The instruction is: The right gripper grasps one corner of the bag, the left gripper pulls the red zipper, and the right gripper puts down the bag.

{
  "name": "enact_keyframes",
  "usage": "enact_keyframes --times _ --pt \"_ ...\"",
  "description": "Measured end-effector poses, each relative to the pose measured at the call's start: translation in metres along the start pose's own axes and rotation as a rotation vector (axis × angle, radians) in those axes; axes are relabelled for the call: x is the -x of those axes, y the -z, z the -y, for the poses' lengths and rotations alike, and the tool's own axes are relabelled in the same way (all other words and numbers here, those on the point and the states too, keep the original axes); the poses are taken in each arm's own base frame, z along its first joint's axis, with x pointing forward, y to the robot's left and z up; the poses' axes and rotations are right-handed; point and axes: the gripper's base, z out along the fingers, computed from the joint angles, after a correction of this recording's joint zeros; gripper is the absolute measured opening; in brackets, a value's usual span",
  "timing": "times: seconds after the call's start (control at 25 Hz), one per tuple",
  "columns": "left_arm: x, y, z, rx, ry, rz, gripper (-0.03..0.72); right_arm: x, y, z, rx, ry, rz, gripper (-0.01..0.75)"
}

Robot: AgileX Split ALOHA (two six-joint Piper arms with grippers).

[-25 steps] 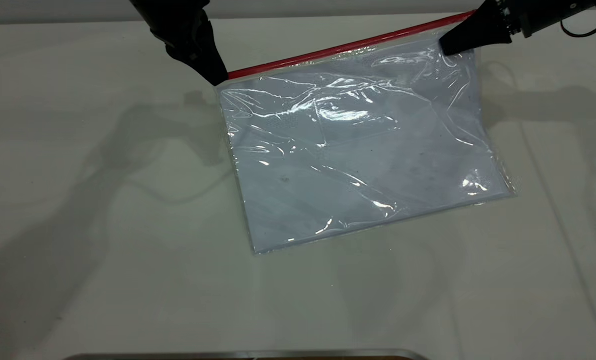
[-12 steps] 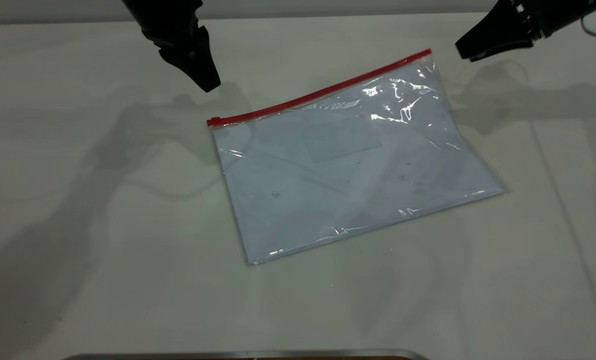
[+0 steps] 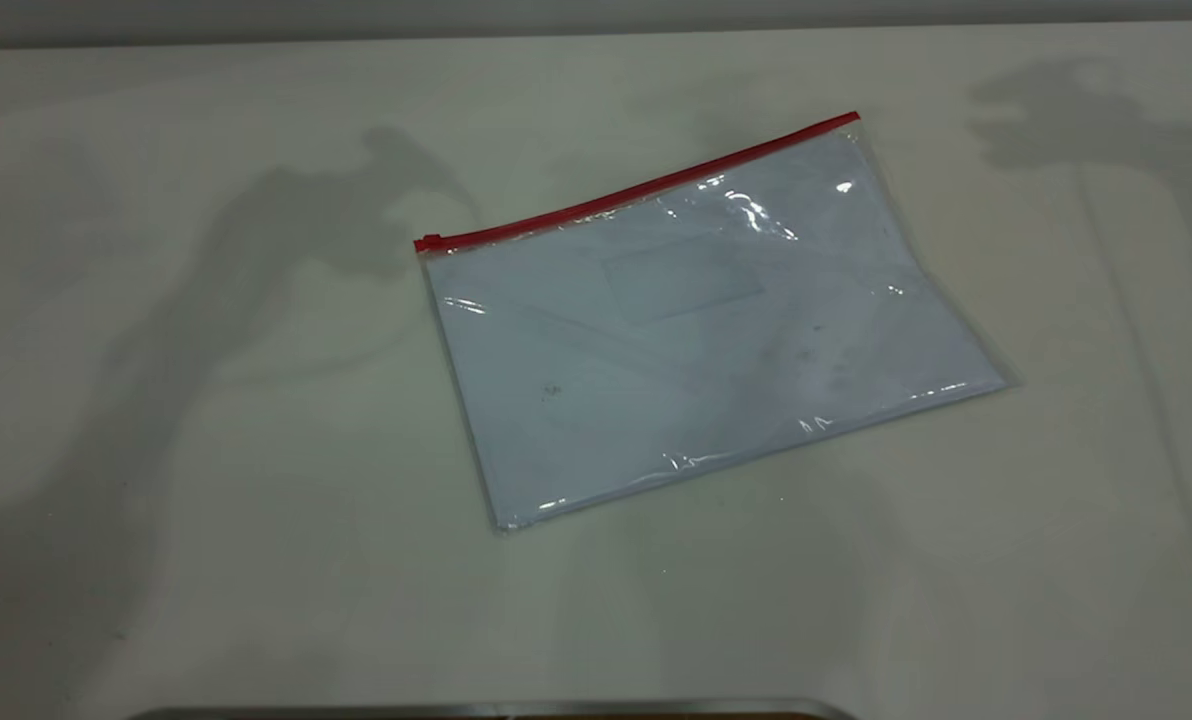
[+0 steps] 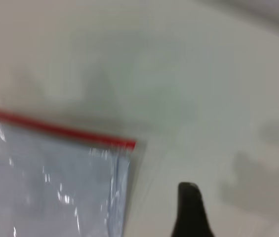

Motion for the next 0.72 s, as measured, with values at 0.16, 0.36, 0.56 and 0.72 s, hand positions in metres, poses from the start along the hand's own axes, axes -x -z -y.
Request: enact_keyframes --times 0.16,0.36,0.56,0.72 --pt "0.002 0.062 0.001 0.101 0.153 0.116 0.559 0.031 0.079 -0.031 -0.067 -0.005 0.126 0.461" --pt "-0.012 0.144 0.017 0.162 0.267 0.279 0.542 0.05 0.187 -0.086 -0.173 0.004 0.296 0.369" --pt "-0.053 0.214 0.043 0.227 0.32 0.378 0.541 0.037 0.284 -0.143 -0.24 -0.001 0.445 0.333" --pt "-0.096 0.236 0.066 0.248 0.327 0.37 0.541 0.0 0.34 -0.196 -0.218 0.008 0.504 0.33"
